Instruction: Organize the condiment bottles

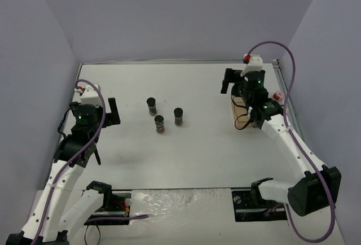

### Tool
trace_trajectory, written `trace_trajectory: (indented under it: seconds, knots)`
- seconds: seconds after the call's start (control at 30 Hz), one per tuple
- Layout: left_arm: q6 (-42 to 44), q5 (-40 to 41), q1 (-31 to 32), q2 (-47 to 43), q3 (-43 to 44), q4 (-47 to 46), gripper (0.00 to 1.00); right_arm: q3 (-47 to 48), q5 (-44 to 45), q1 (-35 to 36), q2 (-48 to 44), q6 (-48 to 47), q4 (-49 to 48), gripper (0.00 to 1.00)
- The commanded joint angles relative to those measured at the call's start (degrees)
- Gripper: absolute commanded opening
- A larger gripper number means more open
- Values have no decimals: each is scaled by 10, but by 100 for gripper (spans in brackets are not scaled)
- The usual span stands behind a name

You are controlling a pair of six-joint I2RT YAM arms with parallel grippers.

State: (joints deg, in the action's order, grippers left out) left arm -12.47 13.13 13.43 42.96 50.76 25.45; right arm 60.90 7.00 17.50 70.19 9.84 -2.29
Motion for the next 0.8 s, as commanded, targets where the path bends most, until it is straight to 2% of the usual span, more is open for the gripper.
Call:
trace_trajectory:
  seconds: [0.0,0.13,0.47,0.67,0.77]
  knots:
    - [-5,-2,-2,3,24,-27,97,51,-107,83,76,-78,-20,97]
    - [-5,-4,-2,5,24,-27,97,85,-134,156,144,-99,-20,97]
    - [-4,-4,-2,2,23,-27,97,138,-147,215,280,-116,-21,92]
    - [-4,-4,-2,2,23,-27,97,148,-147,223,326,-117,-23,85]
    - [-4,-4,-2,2,23,-27,97,150,-146,226,341,-118,-23,76]
